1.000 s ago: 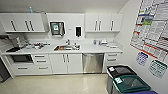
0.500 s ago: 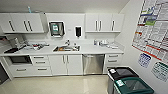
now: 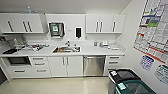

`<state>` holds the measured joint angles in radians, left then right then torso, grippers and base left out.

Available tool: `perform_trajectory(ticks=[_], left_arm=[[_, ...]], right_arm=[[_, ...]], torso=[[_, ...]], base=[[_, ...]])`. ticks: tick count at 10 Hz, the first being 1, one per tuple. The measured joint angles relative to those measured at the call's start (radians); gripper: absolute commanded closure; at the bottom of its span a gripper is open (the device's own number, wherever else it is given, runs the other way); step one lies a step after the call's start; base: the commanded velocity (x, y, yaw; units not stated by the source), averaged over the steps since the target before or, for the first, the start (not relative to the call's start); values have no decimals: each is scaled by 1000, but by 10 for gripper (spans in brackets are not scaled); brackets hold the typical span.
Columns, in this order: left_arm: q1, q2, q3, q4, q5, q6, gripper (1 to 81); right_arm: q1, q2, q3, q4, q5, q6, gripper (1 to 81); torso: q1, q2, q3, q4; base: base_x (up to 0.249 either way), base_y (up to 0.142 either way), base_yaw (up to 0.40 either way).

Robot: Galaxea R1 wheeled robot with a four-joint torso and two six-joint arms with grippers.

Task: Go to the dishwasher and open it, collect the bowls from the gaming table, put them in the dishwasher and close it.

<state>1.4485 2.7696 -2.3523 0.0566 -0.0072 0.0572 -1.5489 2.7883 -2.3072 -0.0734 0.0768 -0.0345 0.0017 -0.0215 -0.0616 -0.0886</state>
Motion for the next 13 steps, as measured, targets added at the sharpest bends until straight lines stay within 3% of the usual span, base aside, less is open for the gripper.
perform_trajectory(ticks=[13], left_arm=[[3, 1, 0, 1, -9, 1, 10]], right_arm=[[0, -1, -5, -1, -2, -1, 10]], torso=[[-2, -1, 0, 0]], base=[[113, 0, 0]])
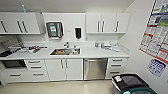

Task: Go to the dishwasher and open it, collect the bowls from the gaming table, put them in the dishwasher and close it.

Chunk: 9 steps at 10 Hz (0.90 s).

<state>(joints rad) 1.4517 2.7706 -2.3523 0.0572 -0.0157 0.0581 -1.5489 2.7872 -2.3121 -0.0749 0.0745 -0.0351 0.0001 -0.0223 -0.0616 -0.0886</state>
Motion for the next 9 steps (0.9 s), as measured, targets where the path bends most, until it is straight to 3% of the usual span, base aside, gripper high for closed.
perform_trajectory(ticks=[9], left_arm=[[0, 3, 0, 0, 0, 0, 10]], right_arm=[[0, 0, 0, 0, 1, 0, 10]], torso=[[0, 0, 0, 0]], base=[[147, 0, 0]])
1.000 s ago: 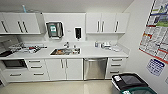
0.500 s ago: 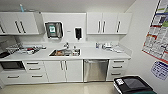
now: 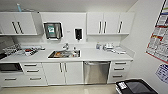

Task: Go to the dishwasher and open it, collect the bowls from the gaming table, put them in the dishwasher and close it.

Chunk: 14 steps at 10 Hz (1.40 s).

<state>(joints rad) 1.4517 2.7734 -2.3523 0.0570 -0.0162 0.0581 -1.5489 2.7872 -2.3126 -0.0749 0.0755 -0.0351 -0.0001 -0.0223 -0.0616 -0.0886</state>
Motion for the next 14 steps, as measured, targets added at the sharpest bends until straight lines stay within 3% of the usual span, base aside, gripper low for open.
perform_trajectory(ticks=[14], left_arm=[[1, 0, 0, 1, 1, 0, 10]], right_arm=[[0, 6, -5, 0, 2, 0, 10]], torso=[[0, 0, 0, 0]], base=[[141, 0, 0]])
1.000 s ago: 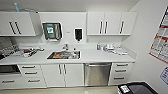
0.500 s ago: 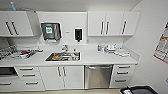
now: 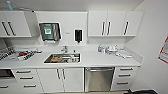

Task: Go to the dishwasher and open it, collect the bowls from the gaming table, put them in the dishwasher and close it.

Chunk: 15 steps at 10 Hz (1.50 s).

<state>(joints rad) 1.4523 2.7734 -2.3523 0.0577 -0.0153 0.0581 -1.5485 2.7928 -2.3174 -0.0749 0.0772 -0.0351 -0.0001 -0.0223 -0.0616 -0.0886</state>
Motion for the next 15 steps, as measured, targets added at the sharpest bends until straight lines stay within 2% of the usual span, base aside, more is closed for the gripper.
perform_trajectory(ticks=[15], left_arm=[[7, 2, 0, 2, -11, 0, 10]], right_arm=[[-3, 7, -4, 0, 1, 0, 10]], torso=[[-1, 0, 0, 0]], base=[[113, 0, 0]])
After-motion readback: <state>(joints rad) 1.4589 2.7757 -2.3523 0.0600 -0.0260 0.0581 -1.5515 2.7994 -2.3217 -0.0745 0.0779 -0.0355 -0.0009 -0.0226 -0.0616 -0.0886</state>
